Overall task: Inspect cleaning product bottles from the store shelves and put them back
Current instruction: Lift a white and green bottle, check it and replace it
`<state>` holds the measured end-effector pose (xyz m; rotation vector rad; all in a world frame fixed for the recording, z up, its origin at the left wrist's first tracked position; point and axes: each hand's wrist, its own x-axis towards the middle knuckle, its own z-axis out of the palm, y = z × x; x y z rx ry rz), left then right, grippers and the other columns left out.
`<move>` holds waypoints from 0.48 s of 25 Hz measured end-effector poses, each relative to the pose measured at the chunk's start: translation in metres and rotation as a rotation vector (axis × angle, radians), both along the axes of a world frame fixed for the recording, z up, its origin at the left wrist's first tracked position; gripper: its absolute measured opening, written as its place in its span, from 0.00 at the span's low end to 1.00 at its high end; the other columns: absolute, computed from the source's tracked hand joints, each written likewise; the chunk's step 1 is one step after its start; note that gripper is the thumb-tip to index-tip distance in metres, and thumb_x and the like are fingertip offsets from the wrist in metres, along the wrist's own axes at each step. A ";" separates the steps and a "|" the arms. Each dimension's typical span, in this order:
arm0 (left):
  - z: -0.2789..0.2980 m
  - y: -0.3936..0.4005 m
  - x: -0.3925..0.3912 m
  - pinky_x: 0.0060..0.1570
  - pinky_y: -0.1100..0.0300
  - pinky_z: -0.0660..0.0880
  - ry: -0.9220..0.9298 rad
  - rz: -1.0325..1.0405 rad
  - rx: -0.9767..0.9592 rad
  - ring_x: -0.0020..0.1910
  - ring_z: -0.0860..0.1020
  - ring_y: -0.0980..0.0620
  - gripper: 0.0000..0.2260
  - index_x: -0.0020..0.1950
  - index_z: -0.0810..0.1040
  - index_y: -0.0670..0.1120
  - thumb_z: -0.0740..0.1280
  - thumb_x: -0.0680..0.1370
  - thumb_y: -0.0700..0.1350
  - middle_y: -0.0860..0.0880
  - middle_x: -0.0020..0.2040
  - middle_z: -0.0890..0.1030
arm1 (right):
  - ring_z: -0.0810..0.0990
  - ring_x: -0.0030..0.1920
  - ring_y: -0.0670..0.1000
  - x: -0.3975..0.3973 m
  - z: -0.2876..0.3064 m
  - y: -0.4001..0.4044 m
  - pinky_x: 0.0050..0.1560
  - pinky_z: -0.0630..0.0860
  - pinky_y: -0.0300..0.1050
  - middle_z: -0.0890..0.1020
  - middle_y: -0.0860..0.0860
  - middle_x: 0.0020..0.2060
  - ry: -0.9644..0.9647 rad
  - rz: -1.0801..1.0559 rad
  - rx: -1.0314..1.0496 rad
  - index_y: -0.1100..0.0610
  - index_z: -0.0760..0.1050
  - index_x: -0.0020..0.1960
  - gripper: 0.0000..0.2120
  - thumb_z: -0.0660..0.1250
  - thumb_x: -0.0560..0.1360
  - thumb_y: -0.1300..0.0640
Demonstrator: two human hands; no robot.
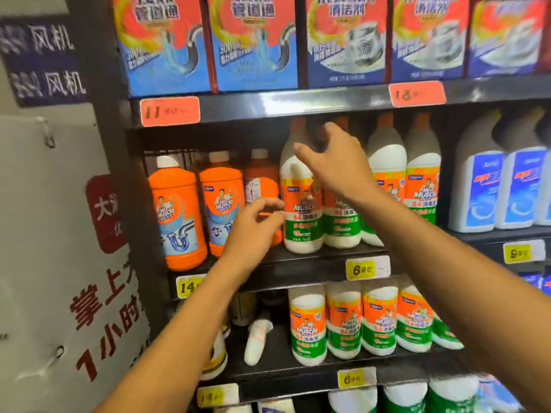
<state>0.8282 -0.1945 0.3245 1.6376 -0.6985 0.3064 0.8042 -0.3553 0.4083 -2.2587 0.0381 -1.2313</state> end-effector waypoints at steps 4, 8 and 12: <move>0.004 -0.006 0.021 0.52 0.53 0.78 0.089 0.058 0.034 0.49 0.77 0.54 0.07 0.53 0.76 0.53 0.67 0.78 0.41 0.53 0.51 0.78 | 0.81 0.43 0.59 0.020 0.015 0.004 0.36 0.72 0.47 0.80 0.54 0.38 0.184 0.035 0.019 0.57 0.71 0.40 0.25 0.71 0.69 0.34; -0.004 -0.006 0.027 0.49 0.60 0.76 0.114 -0.023 0.108 0.50 0.77 0.60 0.11 0.53 0.74 0.56 0.70 0.77 0.42 0.57 0.51 0.77 | 0.74 0.34 0.52 0.019 0.018 -0.003 0.27 0.61 0.42 0.72 0.47 0.31 0.165 -0.006 -0.029 0.55 0.68 0.36 0.25 0.75 0.66 0.36; -0.014 -0.012 0.032 0.60 0.54 0.76 0.119 -0.046 0.171 0.62 0.76 0.51 0.28 0.71 0.66 0.47 0.74 0.75 0.43 0.49 0.65 0.74 | 0.76 0.44 0.53 0.014 0.016 -0.007 0.36 0.71 0.44 0.74 0.49 0.45 0.138 0.067 0.033 0.52 0.70 0.51 0.28 0.77 0.64 0.38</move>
